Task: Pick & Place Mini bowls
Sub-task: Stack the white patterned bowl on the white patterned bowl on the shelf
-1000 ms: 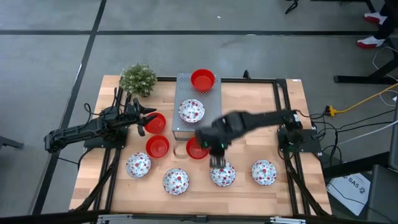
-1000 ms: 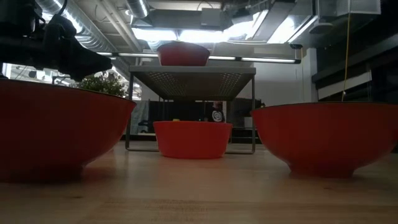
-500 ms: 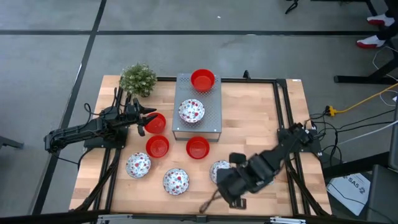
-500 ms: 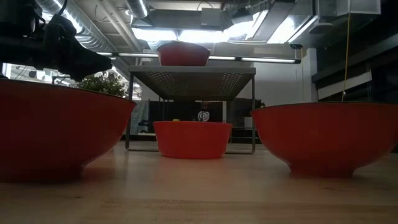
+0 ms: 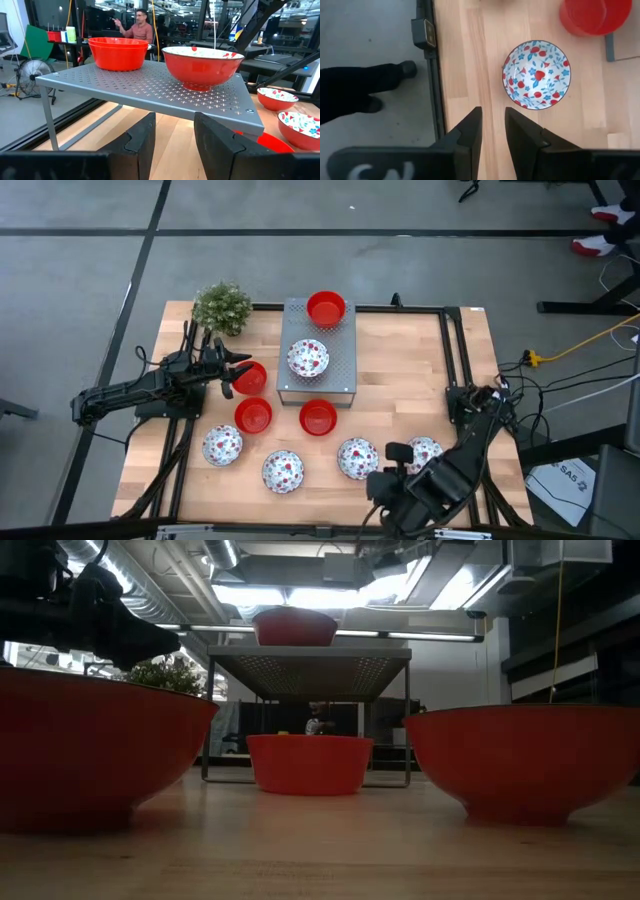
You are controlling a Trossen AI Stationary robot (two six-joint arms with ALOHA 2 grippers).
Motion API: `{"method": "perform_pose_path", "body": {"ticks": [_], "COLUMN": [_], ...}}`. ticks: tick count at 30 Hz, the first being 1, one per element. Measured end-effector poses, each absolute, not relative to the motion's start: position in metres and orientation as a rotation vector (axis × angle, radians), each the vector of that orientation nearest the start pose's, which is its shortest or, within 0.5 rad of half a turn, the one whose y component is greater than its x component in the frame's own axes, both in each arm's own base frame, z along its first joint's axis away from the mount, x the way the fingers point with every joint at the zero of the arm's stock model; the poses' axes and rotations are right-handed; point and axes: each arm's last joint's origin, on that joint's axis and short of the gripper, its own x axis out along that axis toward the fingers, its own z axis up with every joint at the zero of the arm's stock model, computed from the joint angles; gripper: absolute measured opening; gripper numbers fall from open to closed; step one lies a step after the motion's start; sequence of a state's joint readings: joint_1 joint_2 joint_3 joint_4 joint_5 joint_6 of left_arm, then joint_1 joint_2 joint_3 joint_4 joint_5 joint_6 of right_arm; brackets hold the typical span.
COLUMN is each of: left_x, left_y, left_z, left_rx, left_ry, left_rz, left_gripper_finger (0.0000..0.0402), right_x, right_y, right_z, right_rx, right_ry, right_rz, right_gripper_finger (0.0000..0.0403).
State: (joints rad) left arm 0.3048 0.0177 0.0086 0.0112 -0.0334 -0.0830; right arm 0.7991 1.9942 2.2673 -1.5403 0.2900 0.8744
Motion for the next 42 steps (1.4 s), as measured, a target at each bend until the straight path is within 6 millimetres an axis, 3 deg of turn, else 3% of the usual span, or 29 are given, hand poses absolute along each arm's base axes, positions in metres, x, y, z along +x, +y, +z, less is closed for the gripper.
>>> {"method": "perform_pose_path", "body": {"ticks": [6, 18, 32, 42], "left_x": [0.093, 0.093, 0.093, 0.093], "left_y": [0.030, 0.030, 0.030, 0.030], "left_z": [0.166, 0.166, 0.166, 0.166], "left_rx": [-0.082, -0.082, -0.082, -0.082], "left_ry": [-0.016, -0.016, -0.016, -0.016], "left_rz": [0.338, 0.337, 0.338, 0.337], "left_gripper_finger": [0.0130, 0.0130, 0.0130, 0.0130], "right_x": [0.277, 0.318, 0.344, 0.348], "right_y": [0.275, 0.277, 0.295, 0.295], "right_z": [0.353, 0.300, 0.230, 0.206], "right_rx": [0.050, -0.067, -0.155, -0.253], "right_ry": [1.213, 1.306, 1.364, 1.342], "right_rz": [-0.109, -0.182, -0.266, -0.362], "right_gripper_finger": [0.0085, 0.0090, 0.0232, 0.0249]}}
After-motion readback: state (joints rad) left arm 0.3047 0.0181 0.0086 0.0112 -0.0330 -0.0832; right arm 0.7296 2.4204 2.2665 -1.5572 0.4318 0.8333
